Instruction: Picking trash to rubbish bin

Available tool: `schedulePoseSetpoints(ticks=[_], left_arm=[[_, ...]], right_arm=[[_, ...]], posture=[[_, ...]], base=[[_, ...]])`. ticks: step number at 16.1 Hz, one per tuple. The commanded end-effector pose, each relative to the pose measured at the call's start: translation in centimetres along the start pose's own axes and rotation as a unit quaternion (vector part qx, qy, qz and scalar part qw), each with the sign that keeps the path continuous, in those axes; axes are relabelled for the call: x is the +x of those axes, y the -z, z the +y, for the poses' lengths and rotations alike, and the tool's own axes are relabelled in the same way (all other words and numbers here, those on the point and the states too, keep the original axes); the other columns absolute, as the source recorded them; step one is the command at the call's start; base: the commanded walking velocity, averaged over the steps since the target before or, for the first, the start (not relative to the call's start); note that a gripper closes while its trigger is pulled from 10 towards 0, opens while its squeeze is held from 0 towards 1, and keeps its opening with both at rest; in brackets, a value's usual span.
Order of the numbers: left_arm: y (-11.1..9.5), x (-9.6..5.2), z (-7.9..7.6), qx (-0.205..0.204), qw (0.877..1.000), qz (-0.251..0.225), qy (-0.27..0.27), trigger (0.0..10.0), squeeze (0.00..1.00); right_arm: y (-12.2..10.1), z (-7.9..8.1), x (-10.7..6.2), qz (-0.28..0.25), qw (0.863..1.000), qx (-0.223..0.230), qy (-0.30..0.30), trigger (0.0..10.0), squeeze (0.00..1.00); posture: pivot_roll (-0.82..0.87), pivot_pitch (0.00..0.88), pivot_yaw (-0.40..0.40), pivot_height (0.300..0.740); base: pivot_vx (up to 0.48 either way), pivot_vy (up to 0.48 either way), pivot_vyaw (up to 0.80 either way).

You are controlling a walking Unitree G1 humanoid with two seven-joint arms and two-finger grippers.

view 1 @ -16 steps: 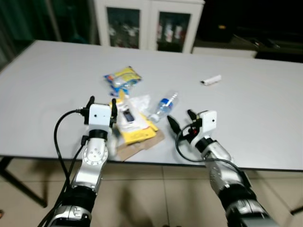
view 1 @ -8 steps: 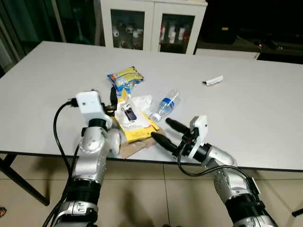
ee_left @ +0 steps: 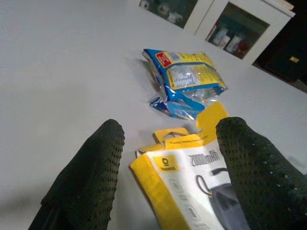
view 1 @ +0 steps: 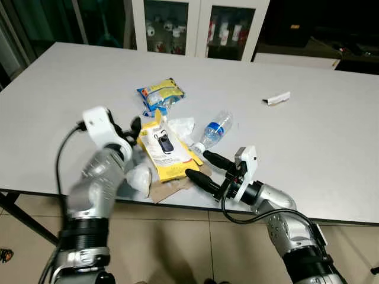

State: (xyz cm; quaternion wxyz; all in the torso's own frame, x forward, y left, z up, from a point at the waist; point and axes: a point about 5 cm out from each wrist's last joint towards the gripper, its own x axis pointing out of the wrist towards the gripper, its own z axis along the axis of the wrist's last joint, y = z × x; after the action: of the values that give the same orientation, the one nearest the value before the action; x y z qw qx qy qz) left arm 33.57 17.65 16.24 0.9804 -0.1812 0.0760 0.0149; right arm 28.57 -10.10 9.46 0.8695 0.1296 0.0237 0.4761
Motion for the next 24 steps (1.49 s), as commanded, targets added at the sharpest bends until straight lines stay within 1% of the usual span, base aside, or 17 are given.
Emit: schedulePoseSetpoints(ticks=[1, 3, 4, 5, 6, 8, 9, 11, 12, 13, 14, 16, 18, 21, 22, 24], left_arm=[[-1.5, -0.7, -0.9, -0.006, 1.0, 0.006, 0.0, 10.0, 0.0], [-1.7, -1.8, -1.2, -0.012, 0.999, 0.039, -0.002, 10.0, 0.0], [-1.7, -2.0, -1.3, -0.014, 0.999, 0.048, 0.001, 10.0, 0.0], [-1.3, -2.6, -1.5, -0.03, 0.997, 0.074, 0.004, 10.0, 0.0], [-0.6, -2.8, -1.0, -0.044, 0.994, 0.094, -0.021, 10.0, 0.0], [1.0, -2.9, 0.5, -0.077, 0.985, 0.119, -0.101, 10.0, 0.0], [1.9, -2.9, 0.8, -0.082, 0.981, 0.13, -0.116, 10.0, 0.0], [3.0, -2.9, 0.9, -0.072, 0.978, 0.149, -0.126, 10.0, 0.0], [3.5, -2.9, 1.0, -0.073, 0.976, 0.156, -0.136, 10.0, 0.0], [3.8, -2.8, 1.0, -0.081, 0.975, 0.154, -0.137, 10.0, 0.0], [3.8, -2.5, 0.9, -0.09, 0.977, 0.147, -0.128, 10.0, 0.0], [3.8, -2.3, 0.7, -0.086, 0.979, 0.139, -0.121, 10.0, 0.0], [3.9, -1.8, 0.2, -0.082, 0.982, 0.133, -0.103, 10.0, 0.0], [4.9, -1.6, -0.1, -0.073, 0.983, 0.141, -0.096, 10.0, 0.0], [5.1, -1.5, -0.4, -0.072, 0.983, 0.144, -0.085, 10.0, 0.0], [5.5, -1.2, -1.3, -0.065, 0.985, 0.153, -0.046, 10.0, 0.0]], right_arm=[[-0.1, 0.1, -0.2, 0.003, 1.0, -0.002, -0.002, 10.0, 0.0], [0.0, 0.2, -0.1, 0.004, 1.0, 0.001, -0.002, 10.0, 0.0], [0.0, 0.2, -0.1, 0.004, 1.0, 0.001, -0.002, 10.0, 0.0], [0.0, 0.3, 0.0, 0.004, 1.0, 0.003, -0.002, 10.0, 0.0], [0.1, 0.4, 0.1, 0.004, 1.0, 0.003, -0.003, 10.0, 0.0], [0.1, 0.4, 0.3, 0.004, 1.0, 0.003, -0.003, 10.0, 0.0], [0.1, 0.4, 0.3, 0.004, 1.0, 0.002, -0.003, 10.0, 0.0], [0.0, 0.4, 0.2, 0.003, 1.0, 0.001, -0.002, 10.0, 0.0], [0.0, 0.4, 0.1, 0.003, 1.0, 0.001, -0.001, 10.0, 0.0], [0.0, 0.4, 0.0, 0.003, 1.0, 0.001, 0.0, 10.0, 0.0], [0.0, 0.4, 0.1, 0.002, 1.0, 0.001, 0.0, 10.0, 0.0], [0.0, 0.4, 0.1, 0.002, 1.0, 0.0, 0.001, 10.0, 0.0], [-0.2, 0.4, 0.1, -0.002, 1.0, 0.0, 0.004, 10.0, 0.0], [-0.3, 0.3, 0.1, -0.007, 1.0, 0.001, 0.009, 10.0, 0.0], [-0.3, 0.3, 0.1, -0.007, 1.0, 0.002, 0.01, 10.0, 0.0], [-0.3, 0.3, 0.0, -0.006, 1.0, 0.002, 0.009, 10.0, 0.0]], posture=[[0.04, 0.037, -0.042, 0.74], [0.06, 0.045, -0.035, 0.74], [0.06, 0.045, -0.035, 0.74], [0.06, 0.048, -0.033, 0.74], [0.06, 0.048, -0.032, 0.74], [0.06, 0.048, -0.032, 0.74], [0.06, 0.048, -0.032, 0.74], [0.05, 0.049, -0.032, 0.74], [0.05, 0.048, -0.033, 0.74], [0.05, 0.047, -0.033, 0.74], [0.05, 0.048, -0.032, 0.74], [0.05, 0.048, -0.032, 0.74], [0.05, 0.048, -0.032, 0.74], [0.03, 0.045, -0.032, 0.74], [0.03, 0.044, -0.031, 0.74], [0.03, 0.044, -0.031, 0.74]], base=[[0.0, 0.0, 0.0], [0.0, 0.0, 0.0], [0.0, 0.0, 0.0], [0.0, 0.0, 0.0], [0.0, 0.0, 0.0], [0.0, 0.0, 0.0], [0.0, 0.0, 0.0], [0.0, 0.0, 0.0], [0.0, 0.0, 0.0], [0.0, 0.0, 0.0], [0.0, 0.0, 0.0], [0.0, 0.0, 0.0], [0.0, 0.0, 0.0], [0.0, 0.0, 0.0], [0.0, 0.0, 0.0], [0.0, 0.0, 0.0]])
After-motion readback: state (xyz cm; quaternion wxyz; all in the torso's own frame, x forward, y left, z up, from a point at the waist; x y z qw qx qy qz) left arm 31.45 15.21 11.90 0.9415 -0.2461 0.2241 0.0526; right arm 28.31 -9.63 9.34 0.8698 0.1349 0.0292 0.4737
